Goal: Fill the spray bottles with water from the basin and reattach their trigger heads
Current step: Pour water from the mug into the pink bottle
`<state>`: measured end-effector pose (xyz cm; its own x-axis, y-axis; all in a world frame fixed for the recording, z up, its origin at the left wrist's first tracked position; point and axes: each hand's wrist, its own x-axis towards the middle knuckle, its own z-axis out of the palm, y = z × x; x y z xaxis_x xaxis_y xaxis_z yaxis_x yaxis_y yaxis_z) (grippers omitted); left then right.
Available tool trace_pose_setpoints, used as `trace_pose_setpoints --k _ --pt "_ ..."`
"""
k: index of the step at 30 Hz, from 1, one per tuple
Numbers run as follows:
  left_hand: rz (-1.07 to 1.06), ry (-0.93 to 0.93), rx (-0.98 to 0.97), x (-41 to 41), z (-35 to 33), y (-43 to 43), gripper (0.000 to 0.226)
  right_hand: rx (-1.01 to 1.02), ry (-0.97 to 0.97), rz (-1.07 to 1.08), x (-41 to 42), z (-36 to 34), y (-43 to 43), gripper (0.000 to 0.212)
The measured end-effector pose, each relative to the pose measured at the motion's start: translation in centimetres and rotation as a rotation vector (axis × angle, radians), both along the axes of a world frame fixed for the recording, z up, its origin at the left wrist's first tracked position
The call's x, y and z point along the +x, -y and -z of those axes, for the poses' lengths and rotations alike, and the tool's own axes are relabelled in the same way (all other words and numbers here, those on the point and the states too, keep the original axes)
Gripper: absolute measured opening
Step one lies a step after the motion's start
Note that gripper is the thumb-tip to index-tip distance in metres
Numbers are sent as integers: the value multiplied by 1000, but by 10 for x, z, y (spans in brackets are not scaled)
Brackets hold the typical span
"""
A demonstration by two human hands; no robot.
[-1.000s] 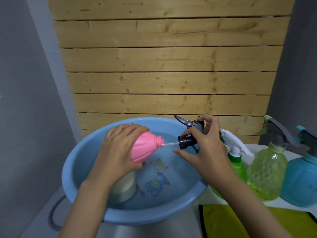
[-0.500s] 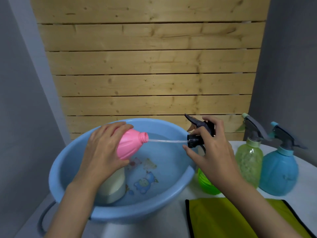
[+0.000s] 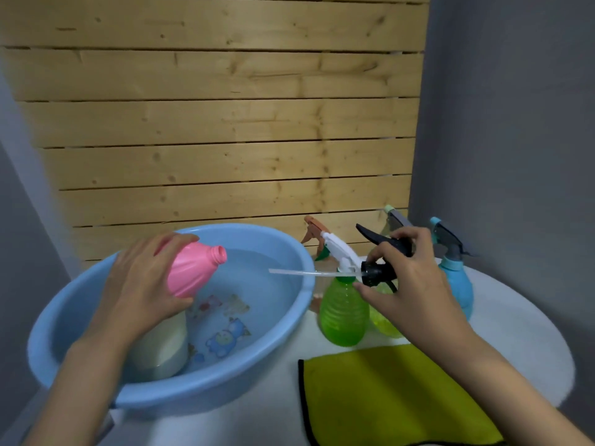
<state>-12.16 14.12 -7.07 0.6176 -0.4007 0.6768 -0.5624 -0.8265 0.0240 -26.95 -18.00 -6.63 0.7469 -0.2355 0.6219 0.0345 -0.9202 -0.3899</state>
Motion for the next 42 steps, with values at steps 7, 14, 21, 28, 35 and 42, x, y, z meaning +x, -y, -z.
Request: trace_pose_setpoints --k 7,14,21,28,35,42 --pt "-65 -23 -15 -3 -10 10 90 35 -379 -33 -17 -7 20 35" --pt "26 -44 -49 -7 -11 36 91 15 -741 24 -25 3 24 42" --pt "94 -47 -24 -5 -9 50 90 -184 -1101 142 -16 30 9 64" --pt "99 -59 -7 -11 -7 53 87 -295 -1076 162 -6 37 -1 53" --pt "65 -78 -40 -16 -7 49 87 -283 -561 131 -5 8 -33 19" --pt "-61 27 -59 -22 -8 41 88 -238 -181 -46 21 -6 -91 23"
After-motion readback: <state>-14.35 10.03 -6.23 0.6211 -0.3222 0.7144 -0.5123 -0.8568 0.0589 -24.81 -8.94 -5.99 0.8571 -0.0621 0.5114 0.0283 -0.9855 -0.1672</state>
